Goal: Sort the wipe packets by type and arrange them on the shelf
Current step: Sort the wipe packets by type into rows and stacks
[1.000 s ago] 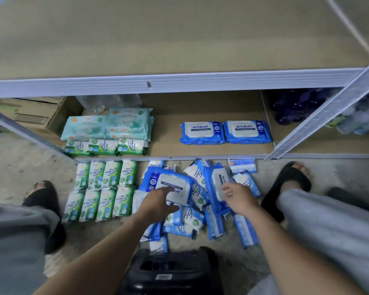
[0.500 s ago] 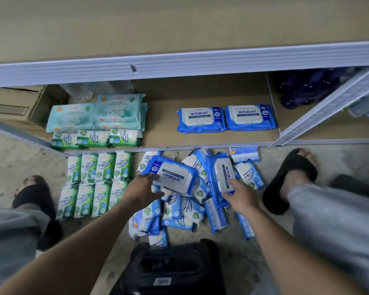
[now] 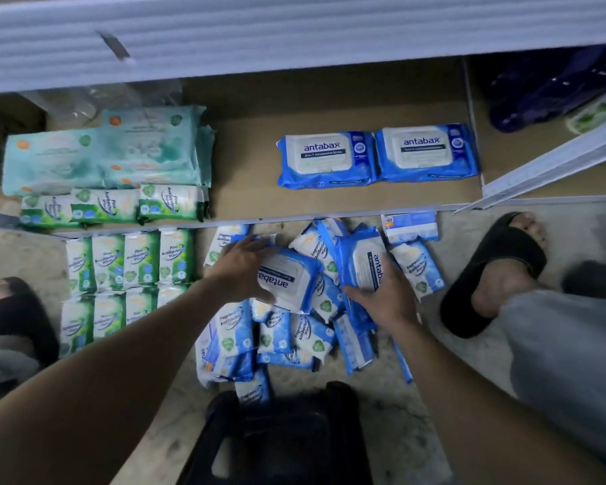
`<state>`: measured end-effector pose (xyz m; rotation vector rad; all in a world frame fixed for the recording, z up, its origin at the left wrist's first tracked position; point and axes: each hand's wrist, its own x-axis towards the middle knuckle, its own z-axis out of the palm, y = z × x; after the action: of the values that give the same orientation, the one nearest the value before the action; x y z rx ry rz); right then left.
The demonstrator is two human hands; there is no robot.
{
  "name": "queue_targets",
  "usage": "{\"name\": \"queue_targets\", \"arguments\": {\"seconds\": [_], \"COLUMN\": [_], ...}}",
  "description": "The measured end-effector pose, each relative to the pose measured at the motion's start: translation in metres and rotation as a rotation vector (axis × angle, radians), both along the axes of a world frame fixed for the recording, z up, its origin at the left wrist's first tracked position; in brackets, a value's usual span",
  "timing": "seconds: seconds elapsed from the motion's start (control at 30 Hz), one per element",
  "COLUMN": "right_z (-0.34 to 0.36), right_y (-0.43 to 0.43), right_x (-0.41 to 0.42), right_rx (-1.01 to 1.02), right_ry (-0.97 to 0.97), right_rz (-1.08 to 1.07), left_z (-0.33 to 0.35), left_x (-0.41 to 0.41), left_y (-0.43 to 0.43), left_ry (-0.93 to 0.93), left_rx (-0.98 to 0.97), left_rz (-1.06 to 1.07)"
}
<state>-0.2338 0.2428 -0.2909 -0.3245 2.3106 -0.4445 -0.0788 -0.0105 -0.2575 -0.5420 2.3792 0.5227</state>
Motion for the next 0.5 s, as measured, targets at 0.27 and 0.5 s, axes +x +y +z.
{"name": "queue_targets", "arguments": {"seconds": [0.27, 0.5], "right_z": [-0.005, 0.004], "right_y": [-0.013, -0.014], "right_x": [0.002, 0.004], "right_rx": [0.022, 0.040], "right_ry": [0.074, 0.104], "right_rz": [-0.035, -0.082], "left_z": [-0.006, 0.004], "left_x": [-0.006, -0.006], "left_y": [-0.006, 0.007], "left_ry": [-0.035, -0.043], "left_rx": [-0.084, -0.143], "left_rz": [-0.169, -0.146]}}
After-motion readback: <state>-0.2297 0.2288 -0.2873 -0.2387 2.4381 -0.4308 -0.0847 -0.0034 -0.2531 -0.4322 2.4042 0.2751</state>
